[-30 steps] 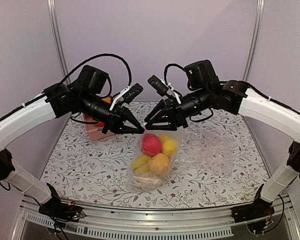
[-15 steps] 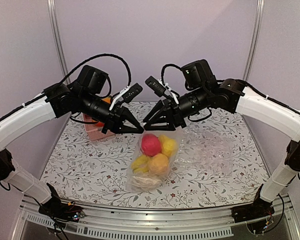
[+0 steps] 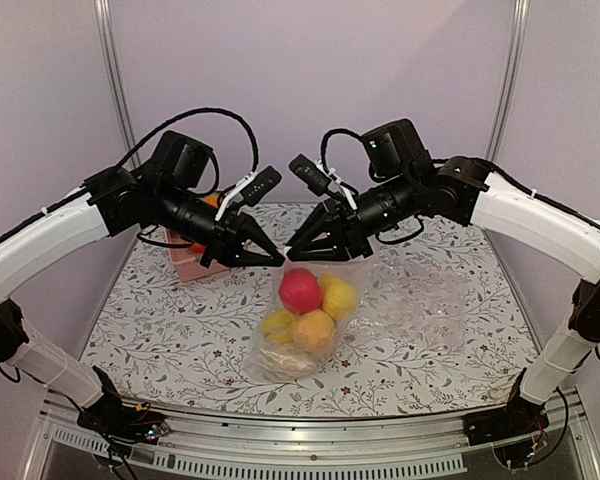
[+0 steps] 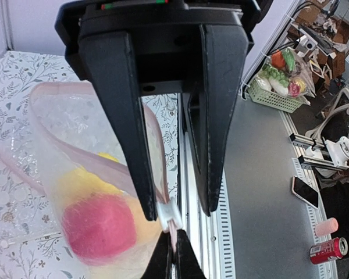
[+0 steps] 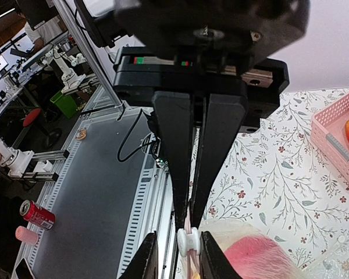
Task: Place the food in the zip-top bag and seal the zipper
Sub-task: Zip the zipper on the zipper food storage bag.
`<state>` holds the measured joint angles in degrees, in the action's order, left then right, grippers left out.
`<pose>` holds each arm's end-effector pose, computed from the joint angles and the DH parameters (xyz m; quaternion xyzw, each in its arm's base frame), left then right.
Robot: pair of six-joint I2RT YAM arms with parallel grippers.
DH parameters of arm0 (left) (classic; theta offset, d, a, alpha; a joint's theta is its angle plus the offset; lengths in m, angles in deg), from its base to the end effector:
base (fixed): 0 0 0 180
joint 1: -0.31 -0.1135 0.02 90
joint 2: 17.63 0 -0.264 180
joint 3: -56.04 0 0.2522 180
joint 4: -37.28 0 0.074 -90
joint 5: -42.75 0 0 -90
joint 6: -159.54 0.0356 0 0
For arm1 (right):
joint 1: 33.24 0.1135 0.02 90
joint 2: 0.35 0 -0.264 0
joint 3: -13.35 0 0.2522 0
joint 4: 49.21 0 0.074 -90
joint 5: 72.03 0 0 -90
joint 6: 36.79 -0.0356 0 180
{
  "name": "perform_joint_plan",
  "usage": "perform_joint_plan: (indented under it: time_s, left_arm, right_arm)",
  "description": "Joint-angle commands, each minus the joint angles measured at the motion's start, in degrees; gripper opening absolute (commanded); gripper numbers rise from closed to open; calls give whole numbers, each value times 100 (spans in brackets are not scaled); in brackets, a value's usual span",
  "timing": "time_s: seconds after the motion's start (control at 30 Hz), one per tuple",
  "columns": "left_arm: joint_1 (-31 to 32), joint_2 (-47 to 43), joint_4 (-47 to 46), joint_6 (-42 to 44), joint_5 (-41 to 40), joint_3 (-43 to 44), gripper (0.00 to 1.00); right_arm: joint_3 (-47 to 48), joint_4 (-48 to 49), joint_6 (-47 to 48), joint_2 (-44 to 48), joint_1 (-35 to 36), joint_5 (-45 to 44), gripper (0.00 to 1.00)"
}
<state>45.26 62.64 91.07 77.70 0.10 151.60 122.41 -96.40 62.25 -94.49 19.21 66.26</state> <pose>0.1906 -0.2273 0.3791 0.5248 0.6599 -0.4688 0.2634 0.2016 0.3059 0.3896 -0.5782 0.5859 0.4957 0.2768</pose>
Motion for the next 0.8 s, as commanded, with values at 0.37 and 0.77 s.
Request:
perform_joint_plan:
  time_s: [0.37, 0.77]
  left_arm:
    - [-171, -149, -273, 71, -107, 11, 0]
    - [-209, -218, -271, 98, -578, -32, 0]
  right_arm:
    - [220, -404, 41, -212, 137, -29, 14]
    - [249, -456, 18, -212, 155, -288, 0]
